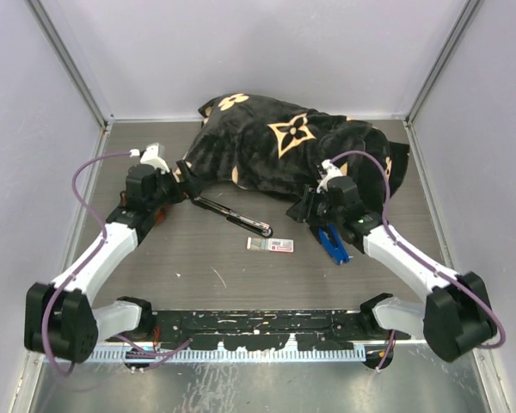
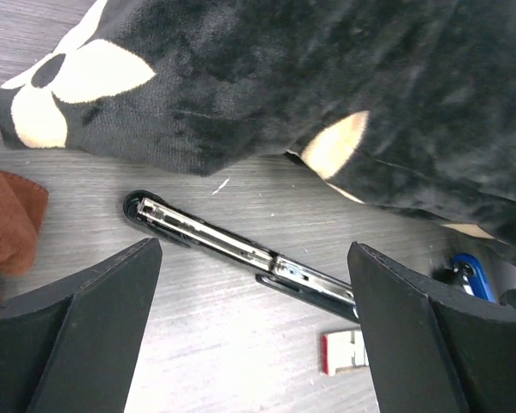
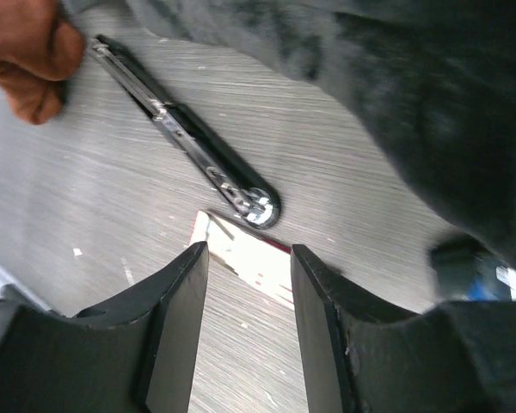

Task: Load the staples into the stapler
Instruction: Open the stapler at the center of the board, then pick up the stapler from the center of the board.

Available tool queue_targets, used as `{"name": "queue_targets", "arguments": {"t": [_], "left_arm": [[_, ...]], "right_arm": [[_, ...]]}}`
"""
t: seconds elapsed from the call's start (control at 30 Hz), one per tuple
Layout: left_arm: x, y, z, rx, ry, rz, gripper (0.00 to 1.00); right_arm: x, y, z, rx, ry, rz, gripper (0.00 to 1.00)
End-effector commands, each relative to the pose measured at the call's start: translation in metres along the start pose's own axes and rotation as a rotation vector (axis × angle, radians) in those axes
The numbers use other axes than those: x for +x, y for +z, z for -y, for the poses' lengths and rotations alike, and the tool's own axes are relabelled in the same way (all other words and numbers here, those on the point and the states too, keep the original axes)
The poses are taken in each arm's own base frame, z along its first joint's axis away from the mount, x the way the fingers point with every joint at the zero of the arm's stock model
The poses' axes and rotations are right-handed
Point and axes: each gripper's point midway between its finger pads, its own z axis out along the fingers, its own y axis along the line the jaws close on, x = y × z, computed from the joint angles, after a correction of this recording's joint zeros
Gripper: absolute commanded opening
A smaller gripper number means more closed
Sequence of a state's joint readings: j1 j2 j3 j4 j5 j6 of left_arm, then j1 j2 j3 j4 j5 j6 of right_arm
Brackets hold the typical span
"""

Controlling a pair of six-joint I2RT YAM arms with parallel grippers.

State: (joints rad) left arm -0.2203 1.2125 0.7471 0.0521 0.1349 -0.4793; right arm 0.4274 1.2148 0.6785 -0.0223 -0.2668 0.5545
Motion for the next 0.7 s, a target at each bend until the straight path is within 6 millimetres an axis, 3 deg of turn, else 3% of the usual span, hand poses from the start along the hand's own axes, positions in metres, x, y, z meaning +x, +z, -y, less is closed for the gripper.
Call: {"name": "queue_targets", "arguments": {"t": [0.0,0.2,0.4,0.67], "left_arm": [[0.005,-0.033,0.004,-0.010,-0.022,-0.045,0.93],[0.027,-0.064,0.008,0.004,-0.091,-0.102,0.93],[0.029,-0.081,0.007,0.000,-0.082,-0.090,0.94],[0.029,-0.084,0.008,0.002,-0.077,-0.087,0.94]], "right_arm": [[0.003,-0.045,0.058,0.339,-0.132,-0.033,0.48],[0.002,-0.067,0.097,0.550,-0.160,-0.041,0.40],[-0.006,-0.063,0.118,0.671,-0.177,-0.049,0.35],[-0.005,-0.051,0.126,0.687,-0.180,-0.047,0.35]]}}
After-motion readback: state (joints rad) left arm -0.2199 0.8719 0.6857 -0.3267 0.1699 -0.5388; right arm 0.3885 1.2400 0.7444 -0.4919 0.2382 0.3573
